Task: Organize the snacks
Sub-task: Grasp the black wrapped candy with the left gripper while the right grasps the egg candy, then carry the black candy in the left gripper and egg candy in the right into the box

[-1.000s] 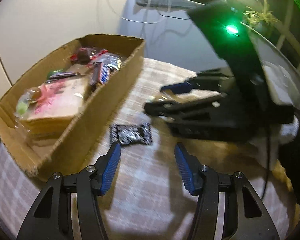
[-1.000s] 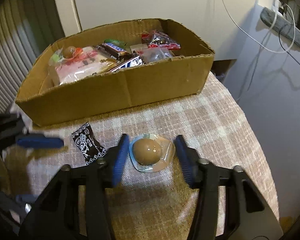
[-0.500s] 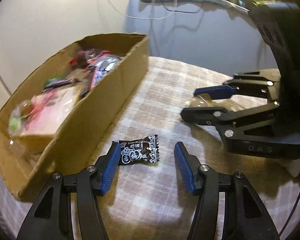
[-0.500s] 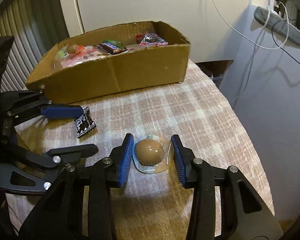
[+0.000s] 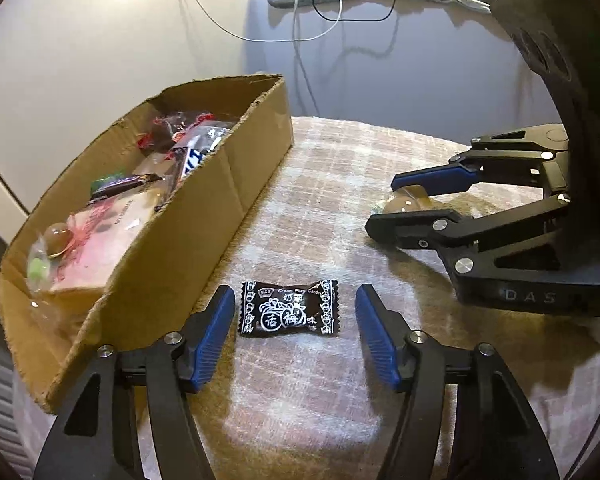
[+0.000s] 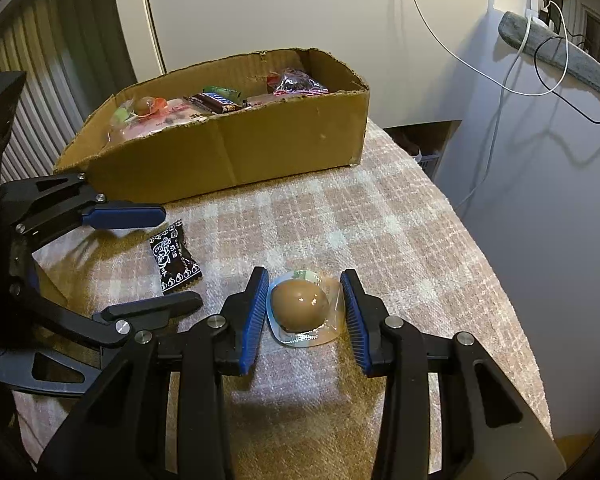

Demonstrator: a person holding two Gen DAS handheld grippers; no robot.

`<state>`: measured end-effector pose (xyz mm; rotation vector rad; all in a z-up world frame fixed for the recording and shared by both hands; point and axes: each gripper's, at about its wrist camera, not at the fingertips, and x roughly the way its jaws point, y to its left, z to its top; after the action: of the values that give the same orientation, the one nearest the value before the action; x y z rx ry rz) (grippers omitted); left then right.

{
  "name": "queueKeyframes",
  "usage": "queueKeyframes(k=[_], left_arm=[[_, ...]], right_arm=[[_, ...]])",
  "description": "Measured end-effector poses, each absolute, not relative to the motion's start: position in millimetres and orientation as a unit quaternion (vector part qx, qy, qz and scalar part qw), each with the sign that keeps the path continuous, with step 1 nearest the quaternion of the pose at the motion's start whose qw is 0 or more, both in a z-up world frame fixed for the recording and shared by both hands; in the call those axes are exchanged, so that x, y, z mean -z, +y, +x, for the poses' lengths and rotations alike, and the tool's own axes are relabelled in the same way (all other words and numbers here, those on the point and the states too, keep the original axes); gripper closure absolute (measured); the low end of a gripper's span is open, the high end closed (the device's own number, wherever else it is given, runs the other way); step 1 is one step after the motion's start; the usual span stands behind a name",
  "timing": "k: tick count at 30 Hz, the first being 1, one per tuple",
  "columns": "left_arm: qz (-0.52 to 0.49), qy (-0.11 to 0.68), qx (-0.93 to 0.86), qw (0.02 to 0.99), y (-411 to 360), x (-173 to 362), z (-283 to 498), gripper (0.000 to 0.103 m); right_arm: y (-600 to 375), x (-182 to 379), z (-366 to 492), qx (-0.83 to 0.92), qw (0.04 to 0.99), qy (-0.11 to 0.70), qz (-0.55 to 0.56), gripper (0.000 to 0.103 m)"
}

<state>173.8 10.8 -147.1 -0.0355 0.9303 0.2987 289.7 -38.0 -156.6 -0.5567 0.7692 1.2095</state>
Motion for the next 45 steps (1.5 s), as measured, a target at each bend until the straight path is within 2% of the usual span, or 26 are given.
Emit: queueKeyframes(k=[3,7,11,13,15,16,17,22,24,28,35,45], left_arm=[[-0.026,0.447,-0.134,0.884,13.1,146.8,174.9,0.044],[-0.003,0.443,-0.111,0.889,0.9,145.5,173.6,0.069],[-0.01,0.442,-0.106,0.891,3.5,144.7,172.8,0.07],[-0.006,0.44,-0.111,0.891,3.1,144.0,170.9,0.068],[0.001,0.439,-0.12,0.89,2.3,142.9,169.7,0.056],[0.001,0.437,-0.123,0.891,2.5,142.3,169.2,0.046],[0.001,0.436,-0.127,0.891,3.3,141.5,168.4,0.043],[-0.021,0.448,-0.121,0.886,11.7,145.0,173.3,0.038],[-0.039,0.449,-0.11,0.886,16.7,146.6,173.7,0.041],[-0.01,0.444,-0.09,0.891,1.7,146.5,172.2,0.069],[-0.005,0.446,-0.075,0.892,-3.6,145.5,171.8,0.082],[-0.044,0.435,-0.058,0.897,9.2,134.3,164.7,0.093]], right_arm=[[-35.9,157.2,287.7,-0.546,0.717,0.349,-0.255,0.064],[-36.0,157.9,287.6,-0.548,0.716,0.349,-0.256,0.064],[-36.4,158.2,288.0,-0.547,0.717,0.349,-0.256,0.064],[-36.6,158.4,287.6,-0.545,0.718,0.348,-0.257,0.064],[-36.6,158.6,287.3,-0.545,0.719,0.348,-0.257,0.064],[-36.5,158.7,287.5,-0.545,0.719,0.348,-0.257,0.064],[-36.1,158.7,286.8,-0.545,0.719,0.348,-0.257,0.064],[-35.7,158.7,286.4,-0.545,0.719,0.347,-0.257,0.064],[-35.6,159.0,286.7,-0.545,0.719,0.348,-0.257,0.064],[-35.9,158.8,286.3,-0.544,0.719,0.348,-0.257,0.064],[-38.8,158.9,283.3,-0.536,0.724,0.352,-0.255,0.065],[-57.5,157.0,274.9,-0.508,0.74,0.375,-0.234,0.068]])
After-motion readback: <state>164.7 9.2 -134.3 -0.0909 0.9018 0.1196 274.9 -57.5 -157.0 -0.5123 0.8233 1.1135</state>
